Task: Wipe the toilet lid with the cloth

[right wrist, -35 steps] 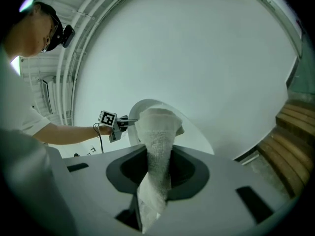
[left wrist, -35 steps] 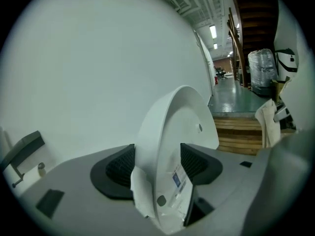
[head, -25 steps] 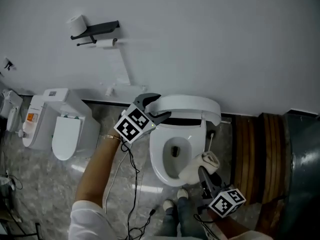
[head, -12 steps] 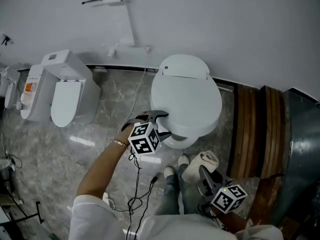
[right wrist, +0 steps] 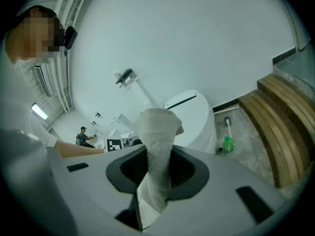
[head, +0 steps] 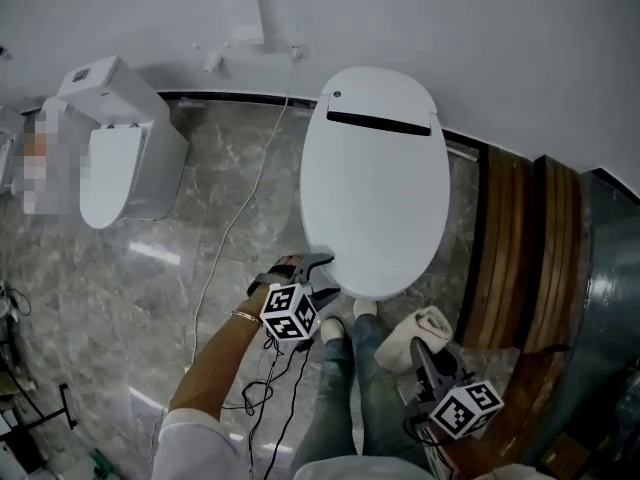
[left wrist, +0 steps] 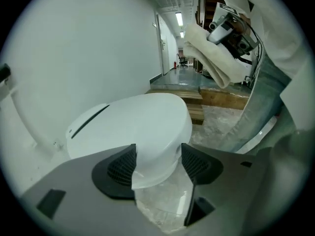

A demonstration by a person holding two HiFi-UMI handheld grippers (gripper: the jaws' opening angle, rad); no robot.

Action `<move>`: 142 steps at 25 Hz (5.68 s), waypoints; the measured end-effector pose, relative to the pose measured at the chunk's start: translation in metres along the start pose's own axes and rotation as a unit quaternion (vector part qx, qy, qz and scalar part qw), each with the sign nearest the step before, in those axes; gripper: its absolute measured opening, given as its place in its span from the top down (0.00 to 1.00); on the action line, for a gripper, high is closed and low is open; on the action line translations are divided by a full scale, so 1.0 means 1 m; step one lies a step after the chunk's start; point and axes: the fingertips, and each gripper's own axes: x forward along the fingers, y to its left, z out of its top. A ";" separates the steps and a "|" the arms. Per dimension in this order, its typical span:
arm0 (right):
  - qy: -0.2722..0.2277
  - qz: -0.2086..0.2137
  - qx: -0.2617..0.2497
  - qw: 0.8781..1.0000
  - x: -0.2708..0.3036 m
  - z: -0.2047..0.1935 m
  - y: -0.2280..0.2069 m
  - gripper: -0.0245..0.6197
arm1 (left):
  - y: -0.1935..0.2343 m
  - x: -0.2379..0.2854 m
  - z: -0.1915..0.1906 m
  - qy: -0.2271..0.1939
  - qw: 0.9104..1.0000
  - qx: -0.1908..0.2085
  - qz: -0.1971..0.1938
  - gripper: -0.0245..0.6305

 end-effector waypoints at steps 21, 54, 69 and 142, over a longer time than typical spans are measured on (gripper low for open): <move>0.020 -0.011 0.025 0.999 0.117 -0.045 -0.066 0.83 | -0.014 0.103 -0.101 0.010 0.987 -0.147 0.057 0.49; 0.174 0.031 -0.006 0.984 0.494 0.149 -0.061 0.83 | 0.307 0.043 -0.068 -0.027 0.821 -0.444 0.357 0.94; 0.082 -0.144 0.024 0.986 0.324 0.218 -0.300 0.83 | 0.254 0.200 0.083 -0.090 0.864 -0.422 0.260 0.94; 0.194 -0.028 -0.011 0.981 0.323 0.016 -0.147 0.83 | 0.125 0.065 -0.069 -0.059 0.830 -0.478 0.283 0.94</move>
